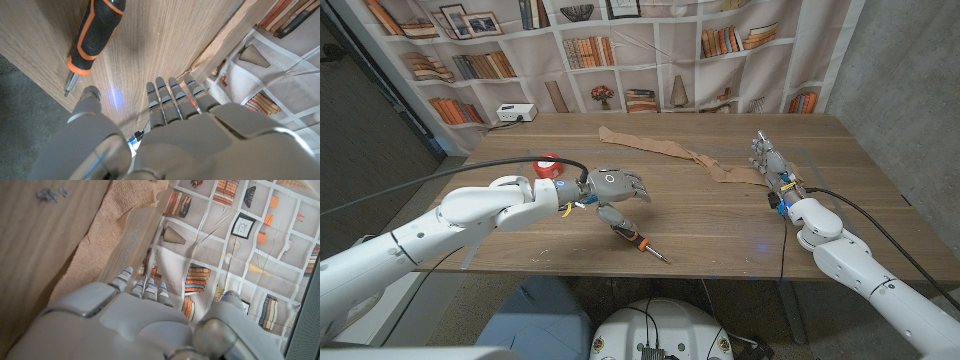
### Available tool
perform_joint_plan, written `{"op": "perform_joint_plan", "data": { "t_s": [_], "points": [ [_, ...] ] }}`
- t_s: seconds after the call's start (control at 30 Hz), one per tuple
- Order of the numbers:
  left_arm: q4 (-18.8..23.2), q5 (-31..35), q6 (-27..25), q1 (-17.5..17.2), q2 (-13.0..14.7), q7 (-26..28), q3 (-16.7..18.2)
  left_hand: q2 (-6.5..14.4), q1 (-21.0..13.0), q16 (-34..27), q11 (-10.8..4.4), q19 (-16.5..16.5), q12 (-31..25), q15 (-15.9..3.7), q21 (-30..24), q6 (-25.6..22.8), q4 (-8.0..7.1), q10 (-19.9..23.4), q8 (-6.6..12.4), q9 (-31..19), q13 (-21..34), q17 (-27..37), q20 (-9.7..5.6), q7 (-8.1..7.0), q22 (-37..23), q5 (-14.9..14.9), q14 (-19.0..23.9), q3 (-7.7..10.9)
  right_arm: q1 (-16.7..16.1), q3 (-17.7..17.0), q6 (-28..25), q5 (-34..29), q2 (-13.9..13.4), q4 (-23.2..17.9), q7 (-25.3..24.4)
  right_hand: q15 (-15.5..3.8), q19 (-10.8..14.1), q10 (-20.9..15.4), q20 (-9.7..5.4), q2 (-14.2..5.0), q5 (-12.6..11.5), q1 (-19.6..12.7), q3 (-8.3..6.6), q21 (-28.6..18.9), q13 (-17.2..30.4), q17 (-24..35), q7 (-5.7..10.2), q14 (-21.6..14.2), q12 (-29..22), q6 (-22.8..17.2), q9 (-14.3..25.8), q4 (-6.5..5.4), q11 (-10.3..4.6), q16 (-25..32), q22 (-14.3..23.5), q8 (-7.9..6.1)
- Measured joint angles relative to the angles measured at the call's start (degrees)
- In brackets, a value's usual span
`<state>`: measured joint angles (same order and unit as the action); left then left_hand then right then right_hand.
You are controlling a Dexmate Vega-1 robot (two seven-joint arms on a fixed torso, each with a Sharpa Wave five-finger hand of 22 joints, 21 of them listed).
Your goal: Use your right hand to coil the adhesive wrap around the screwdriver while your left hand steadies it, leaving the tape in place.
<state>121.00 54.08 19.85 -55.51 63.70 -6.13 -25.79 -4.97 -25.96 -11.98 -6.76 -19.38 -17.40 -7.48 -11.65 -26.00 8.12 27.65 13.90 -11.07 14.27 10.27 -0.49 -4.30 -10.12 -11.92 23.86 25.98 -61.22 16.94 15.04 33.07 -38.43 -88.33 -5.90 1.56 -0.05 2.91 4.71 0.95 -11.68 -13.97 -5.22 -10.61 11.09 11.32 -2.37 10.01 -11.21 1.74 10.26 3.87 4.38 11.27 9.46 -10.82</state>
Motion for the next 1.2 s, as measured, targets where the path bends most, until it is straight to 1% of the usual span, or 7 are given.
{"op": "perform_joint_plan", "data": {
  "t_s": [0.1, 0.13, 0.27, 0.33, 0.57, 1.03, 1.2],
  "points": [
    [-0.2, -0.3, 0.3, 0.2, 0.0, -0.7, -0.2, 0.0, 0.0, 0.0, 0.0, -0.6, 0.0, 0.01, -0.2, -0.3, 0.0, 0.0, 0.0, 0.0, 0.0, 0.0, 0.19, 0.31, 0.0, 0.0, 0.4, 0.0, 0.0, 0.0, 0.0, 0.0, 0.0, 0.0, 0.0, 0.0, 0.0, 0.0, 0.0, 0.0, 0.0, 0.0, 0.0, 0.0, 0.0, 0.0, 0.0, 0.0, 0.0, 0.0, 0.0, 0.0, 0.0, 0.0, 0.0, 0.0],
    [-0.2, -0.3, 0.4, 0.3, -0.1, -0.8, -0.3, 0.0, 0.0, 0.0, 0.23, -1.0, 0.0, 0.01, -0.3, -0.5, 0.0, 0.2, 0.0, 0.0, 0.0, 0.0, 0.1, 0.09, 0.0, 0.0, 0.4, 0.0, 0.1, 0.0, 0.0, 0.0, 0.0, 0.0, 0.0, 0.0, 0.0, 0.0, 0.0, 0.0, 0.0, 0.0, 0.0, 0.0, 0.0, 0.0, 0.0, 0.0, 0.0, 0.0, 0.0, 0.0, 0.0, 0.0, 0.0, 0.0],
    [-0.3, -0.3, 0.5, 0.4, -0.2, -1.2, -0.5, 0.0, 0.0, 0.0, 0.0, -1.9, 0.0, 0.09, -0.6, -0.7, 0.0, 0.6, 0.0, 0.0, 0.0, 0.0, 0.09, 0.03, 0.0, 0.0, 0.5, 0.0, 0.1, 0.0, 0.0, 0.0, 0.1, 0.1, 0.0, 0.0, 0.0, 0.0, 0.0, 0.0, 0.0, 0.0, 0.0, 0.0, 0.0, 0.0, 0.0, 0.0, 0.0, 0.0, 0.0, 0.0, 0.0, 0.0, 0.0, 0.0],
    [-0.3, -0.3, 0.5, 0.4, -0.2, -1.4, -0.6, 0.0, 0.0, 0.0, 0.0, -1.9, 0.0, 0.32, -0.6, -0.9, 0.0, 0.6, 0.0, 0.0, 0.2, 0.0, 0.09, 0.3, 0.0, 0.0, 0.7, 0.0, 0.2, 0.0, 0.0, 0.0, 0.1, 0.2, 0.0, 0.0, 0.0, 0.0, 0.0, 0.0, 0.0, 0.0, 0.0, 0.0, 0.0, 0.0, 0.0, 0.0, 0.0, 0.0, 0.0, 0.0, 0.0, 0.0, 0.0, 0.0],
    [-0.6, -0.3, 0.8, 0.6, -0.4, -2.1, -1.0, 0.0, 0.0, 0.0, 0.2, -1.9, -0.2, 0.01, -0.6, -0.9, 0.0, 0.8, 0.0, 0.0, 0.3, 0.0, 0.09, 0.3, 0.0, 0.0, 1.0, 0.01, 0.3, 0.1, -0.2, 0.0, 0.2, 0.3, -0.1, 0.0, 0.0, 0.0, 0.0, 0.0, 0.0, 0.0, 0.0, 0.0, 0.0, 0.0, 0.0, 0.0, 0.0, 0.0, 0.0, 0.0, 0.0, 0.0, 0.0, 0.0],
    [-0.8, -0.3, 1.0, 0.6, -0.6, -2.7, -1.7, 0.3, -0.3, 0.0, 0.01, -1.9, -0.2, 0.01, -0.6, -1.4, 0.17, 1.0, 0.0, 0.0, 0.3, -0.1, 0.09, -0.06, 0.0, 0.0, 1.0, -0.15, 0.3, 0.1, -0.4, 0.0, 0.2, 0.3, -0.2, 0.0, 0.0, 0.0, 0.0, 0.0, 0.0, 0.0, 0.0, 0.0, 0.0, 0.0, 0.0, 0.0, 0.0, 0.0, 0.0, 0.0, 0.0, 0.0, 0.0, 0.0],
    [-0.9, -0.2, 1.0, 0.8, -0.8, -4.8, -2.4, 0.5, -0.5, 0.0, 0.01, -1.7, -0.2, 0.01, -0.6, -1.6, 0.17, 1.0, 0.0, 0.0, 0.3, -0.1, -0.14, 0.21, 0.0, 0.0, 1.0, -0.15, 0.2, 0.2, -0.5, 0.0, 0.2, 0.3, -0.3, 0.0, 0.0, 0.0, 0.0, 0.0, 0.0, 0.0, 0.0, 0.0, 0.0, 0.0, 0.0, 0.0, 0.0, 0.0, 0.0, 0.0, 0.0, 0.0, 0.0, 0.0]
  ]
}}
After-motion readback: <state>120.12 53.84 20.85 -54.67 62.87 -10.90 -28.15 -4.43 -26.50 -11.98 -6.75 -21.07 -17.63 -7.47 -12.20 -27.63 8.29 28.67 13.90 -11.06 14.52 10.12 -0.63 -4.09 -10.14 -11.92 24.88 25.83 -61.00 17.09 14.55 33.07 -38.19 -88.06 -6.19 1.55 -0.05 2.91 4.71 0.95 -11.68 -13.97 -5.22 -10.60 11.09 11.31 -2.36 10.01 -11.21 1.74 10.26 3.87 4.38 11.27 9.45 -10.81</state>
